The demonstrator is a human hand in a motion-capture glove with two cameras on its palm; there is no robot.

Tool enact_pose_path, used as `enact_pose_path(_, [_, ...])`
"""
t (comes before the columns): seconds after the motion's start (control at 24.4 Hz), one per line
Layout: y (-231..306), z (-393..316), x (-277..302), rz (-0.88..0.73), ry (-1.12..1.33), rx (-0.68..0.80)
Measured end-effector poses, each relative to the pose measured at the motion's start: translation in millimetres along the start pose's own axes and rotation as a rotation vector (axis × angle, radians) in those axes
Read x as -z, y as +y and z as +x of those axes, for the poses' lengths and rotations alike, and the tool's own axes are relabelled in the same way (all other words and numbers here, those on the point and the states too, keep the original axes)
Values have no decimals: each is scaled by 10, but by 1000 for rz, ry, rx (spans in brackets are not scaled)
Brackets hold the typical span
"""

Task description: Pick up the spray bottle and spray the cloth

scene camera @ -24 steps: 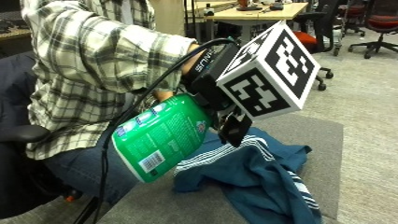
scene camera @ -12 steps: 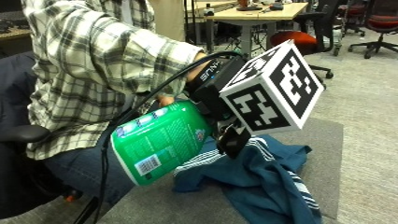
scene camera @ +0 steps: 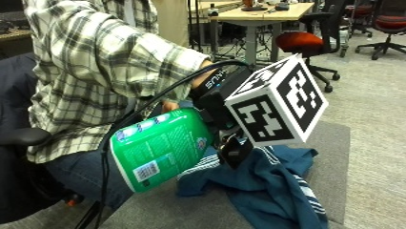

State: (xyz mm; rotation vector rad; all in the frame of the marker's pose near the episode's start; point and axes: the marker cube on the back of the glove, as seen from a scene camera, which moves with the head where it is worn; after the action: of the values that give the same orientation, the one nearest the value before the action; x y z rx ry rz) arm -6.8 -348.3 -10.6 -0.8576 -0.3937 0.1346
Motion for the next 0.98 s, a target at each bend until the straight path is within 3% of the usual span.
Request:
enact_pose_path(0.25, [149,-104,48,66,16,115])
enact_pose_path(0.49, [497,-300,133,274,-1,337])
enact_pose_path(0.98, [1237,-320,301,680,-429,844])
